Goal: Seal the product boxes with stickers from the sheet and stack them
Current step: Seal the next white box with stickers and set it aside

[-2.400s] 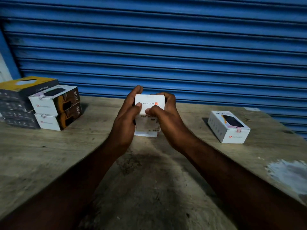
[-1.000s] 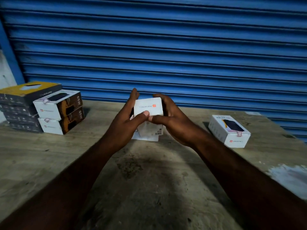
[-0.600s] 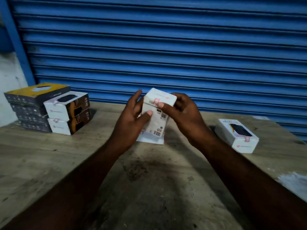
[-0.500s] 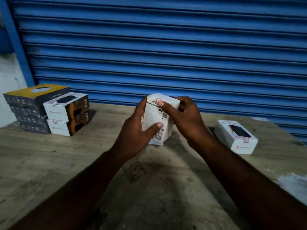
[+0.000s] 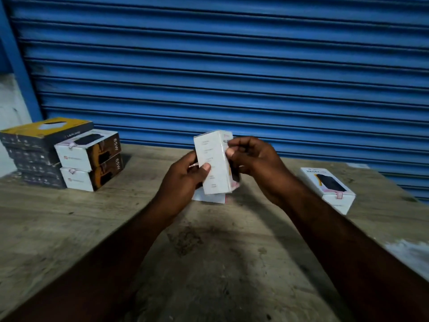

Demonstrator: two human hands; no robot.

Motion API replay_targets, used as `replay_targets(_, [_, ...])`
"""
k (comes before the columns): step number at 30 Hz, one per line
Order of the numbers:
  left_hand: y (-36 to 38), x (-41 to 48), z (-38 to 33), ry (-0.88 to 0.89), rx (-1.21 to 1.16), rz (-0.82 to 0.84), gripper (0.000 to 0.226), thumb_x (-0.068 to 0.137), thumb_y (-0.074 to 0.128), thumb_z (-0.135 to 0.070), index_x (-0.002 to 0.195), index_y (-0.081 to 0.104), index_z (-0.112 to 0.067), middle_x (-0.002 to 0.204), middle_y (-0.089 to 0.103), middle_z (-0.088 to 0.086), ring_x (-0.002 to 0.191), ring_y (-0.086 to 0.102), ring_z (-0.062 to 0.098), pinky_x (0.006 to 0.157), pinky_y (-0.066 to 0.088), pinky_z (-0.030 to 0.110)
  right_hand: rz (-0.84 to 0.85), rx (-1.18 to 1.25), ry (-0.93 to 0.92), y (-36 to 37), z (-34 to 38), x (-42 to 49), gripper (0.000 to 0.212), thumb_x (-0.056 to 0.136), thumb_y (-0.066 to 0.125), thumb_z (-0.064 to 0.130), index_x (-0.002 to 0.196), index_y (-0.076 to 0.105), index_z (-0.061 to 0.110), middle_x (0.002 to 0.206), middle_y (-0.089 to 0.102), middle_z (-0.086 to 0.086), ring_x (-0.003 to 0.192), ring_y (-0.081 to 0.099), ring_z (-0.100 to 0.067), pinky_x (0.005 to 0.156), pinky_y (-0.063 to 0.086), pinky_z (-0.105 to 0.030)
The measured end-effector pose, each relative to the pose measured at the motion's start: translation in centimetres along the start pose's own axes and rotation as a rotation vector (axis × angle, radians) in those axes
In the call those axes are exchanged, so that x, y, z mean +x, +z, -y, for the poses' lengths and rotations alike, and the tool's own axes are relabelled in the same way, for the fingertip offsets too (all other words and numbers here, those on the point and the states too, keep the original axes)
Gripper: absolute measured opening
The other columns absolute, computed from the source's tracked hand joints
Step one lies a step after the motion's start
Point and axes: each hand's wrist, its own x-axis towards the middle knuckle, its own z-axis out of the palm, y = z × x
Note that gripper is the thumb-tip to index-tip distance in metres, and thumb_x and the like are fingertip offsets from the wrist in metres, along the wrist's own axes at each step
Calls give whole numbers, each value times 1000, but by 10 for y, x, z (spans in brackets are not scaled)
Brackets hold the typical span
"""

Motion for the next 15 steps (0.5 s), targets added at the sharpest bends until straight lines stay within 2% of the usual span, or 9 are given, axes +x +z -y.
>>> replay_targets(3, [1, -1, 2, -86, -149, 31, 31, 101, 50, -4, 124, 62, -21, 118, 73, -1, 109, 70, 19, 85, 59, 34, -33, -45, 12, -3, -11, 1, 26, 84, 74, 7, 108, 63, 9, 91, 64, -1, 72, 61, -1, 64, 47, -14])
replay_targets(5, [1, 0, 3, -143, -229, 31, 30, 102, 48, -5, 126, 62, -16, 117, 74, 1, 108, 70, 20, 82, 60, 31, -106, -91, 43, -3, -14, 3, 41, 78, 82, 20, 112, 61, 13, 102, 65, 1, 83, 64, -3, 71, 51, -18])
replay_targets(8, [3, 2, 6, -239, -329, 38, 29, 103, 47, -9, 130, 59, -10, 120, 72, 9, 108, 70, 23, 82, 60, 31, -71, -53, 162, -4, -12, 3, 62, 69, 88, 37, 117, 59, 11, 109, 72, -5, 94, 72, -17, 84, 60, -35])
replay_targets(9, [4, 1, 7, -252, -317, 27, 29, 103, 48, -9, 130, 58, -10, 120, 71, 10, 106, 71, 22, 79, 61, 30, -53, -42, 192, -5, -11, 2, 60, 70, 88, 37, 116, 60, 9, 106, 74, -7, 92, 73, -18, 83, 60, -36])
replay_targets(11, [7, 0, 11, -224, -228, -47, 30, 99, 56, -8, 129, 56, -9, 121, 68, 11, 103, 70, 21, 74, 61, 27, -69, -66, 235, -7, -11, 1, 53, 72, 86, 35, 111, 61, 9, 100, 75, -5, 82, 74, -13, 67, 59, -25])
replay_targets(13, [9, -2, 15, -150, -97, -158, 35, 93, 65, -3, 124, 52, -11, 117, 63, 8, 99, 67, 19, 73, 61, 27, -106, -133, 271, -8, -15, 2, 49, 71, 86, 39, 106, 63, 13, 95, 75, -2, 73, 72, -7, 54, 52, -18])
replay_targets(15, [12, -5, 16, -85, 38, -206, 36, 90, 69, -1, 119, 53, -16, 114, 62, 5, 93, 66, 16, 74, 61, 33, -125, -242, 280, -8, -22, 6, 48, 70, 84, 49, 100, 69, 15, 94, 76, -2, 78, 72, -11, 61, 53, -23])
